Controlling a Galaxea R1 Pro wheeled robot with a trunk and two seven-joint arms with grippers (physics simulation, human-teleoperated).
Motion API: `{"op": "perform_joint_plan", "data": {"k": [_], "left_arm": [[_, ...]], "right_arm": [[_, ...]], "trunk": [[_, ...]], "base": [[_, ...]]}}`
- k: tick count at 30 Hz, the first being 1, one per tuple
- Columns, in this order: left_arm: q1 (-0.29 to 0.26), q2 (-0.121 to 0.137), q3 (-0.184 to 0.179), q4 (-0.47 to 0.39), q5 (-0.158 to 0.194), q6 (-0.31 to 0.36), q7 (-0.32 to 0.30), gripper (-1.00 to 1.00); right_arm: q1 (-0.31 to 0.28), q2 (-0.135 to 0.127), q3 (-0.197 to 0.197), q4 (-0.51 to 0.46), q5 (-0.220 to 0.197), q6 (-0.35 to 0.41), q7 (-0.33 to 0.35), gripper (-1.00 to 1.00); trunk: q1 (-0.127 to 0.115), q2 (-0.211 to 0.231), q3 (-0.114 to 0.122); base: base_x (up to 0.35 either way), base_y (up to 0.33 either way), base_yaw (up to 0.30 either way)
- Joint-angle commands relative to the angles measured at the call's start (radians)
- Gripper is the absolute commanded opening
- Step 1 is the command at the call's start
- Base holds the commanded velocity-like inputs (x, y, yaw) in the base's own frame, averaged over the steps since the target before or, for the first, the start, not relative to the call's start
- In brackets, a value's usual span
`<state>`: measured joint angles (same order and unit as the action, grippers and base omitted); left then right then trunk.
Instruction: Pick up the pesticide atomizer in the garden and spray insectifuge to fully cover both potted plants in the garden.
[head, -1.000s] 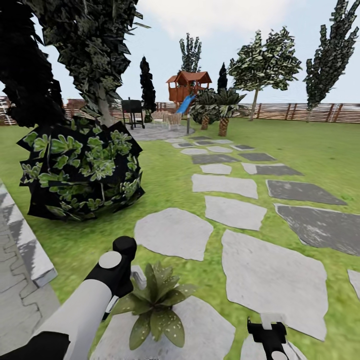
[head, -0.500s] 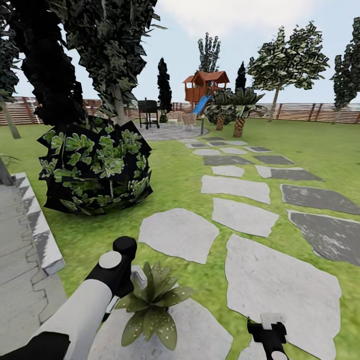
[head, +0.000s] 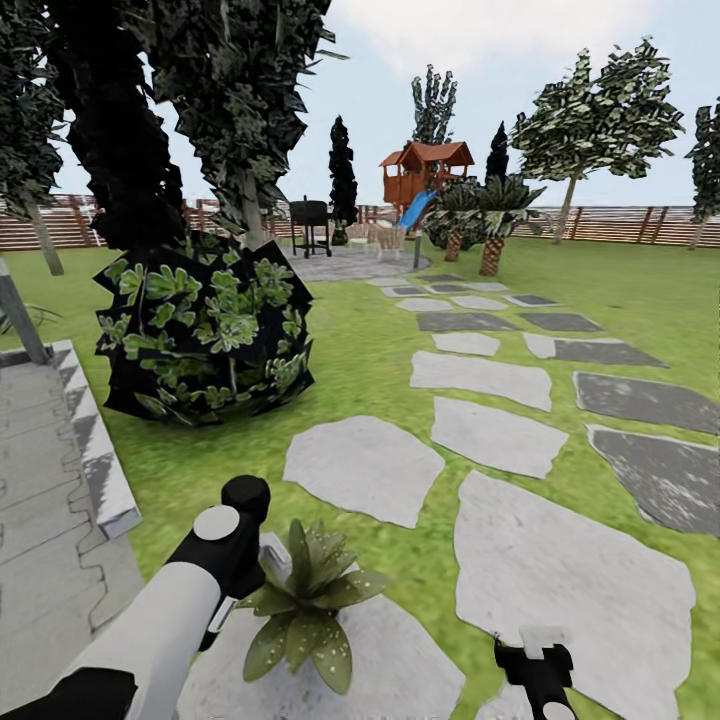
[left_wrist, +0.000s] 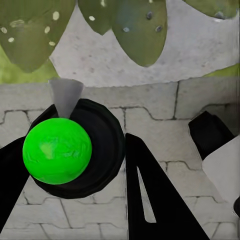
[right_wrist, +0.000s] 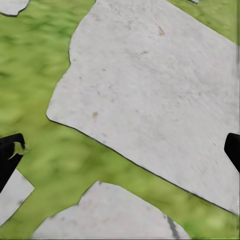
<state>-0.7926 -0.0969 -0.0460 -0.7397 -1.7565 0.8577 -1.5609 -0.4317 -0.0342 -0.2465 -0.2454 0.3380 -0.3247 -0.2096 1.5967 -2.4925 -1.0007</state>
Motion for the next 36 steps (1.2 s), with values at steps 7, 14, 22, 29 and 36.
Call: {"op": "perform_joint_plan", "data": {"k": [7,14,22,29,36], "left_arm": [[0.000,0.006,0.002,-0.001,-0.010,0.011,-0.010,-1.00],[0.011,0.016,0.004,0.007,-0.010,0.012,-0.010,-1.00],[0.015,0.013,0.007,0.006,-0.007,0.042,-0.010,-1.00],[0.033,0.014,0.040,0.011,-0.007,0.041,-0.010,-1.00],[0.036,0.014,0.047,0.010,-0.006,0.043,-0.010,-1.00]], "right_arm": [[-0.001,0.000,-0.007,0.001,0.010,-0.004,-0.002,1.00],[-0.001,0.000,-0.007,0.000,0.010,-0.004,-0.002,1.00],[-0.001,0.001,-0.006,0.001,0.010,-0.004,-0.002,1.00],[-0.001,0.001,-0.007,0.001,0.010,-0.004,-0.002,1.00],[-0.001,0.000,-0.007,0.000,0.010,-0.004,-0.002,1.00]], "trunk": [[-0.001,0.000,-0.001],[-0.001,0.000,-0.001],[-0.001,0.000,-0.001],[-0.001,0.000,-0.001],[-0.001,0.000,-0.001]], "base": [[-0.281,0.084,0.000],[-0.048,0.045,0.000],[0.000,0.000,0.058],[0.000,0.000,0.233],[-0.063,0.180,0.014]]}}
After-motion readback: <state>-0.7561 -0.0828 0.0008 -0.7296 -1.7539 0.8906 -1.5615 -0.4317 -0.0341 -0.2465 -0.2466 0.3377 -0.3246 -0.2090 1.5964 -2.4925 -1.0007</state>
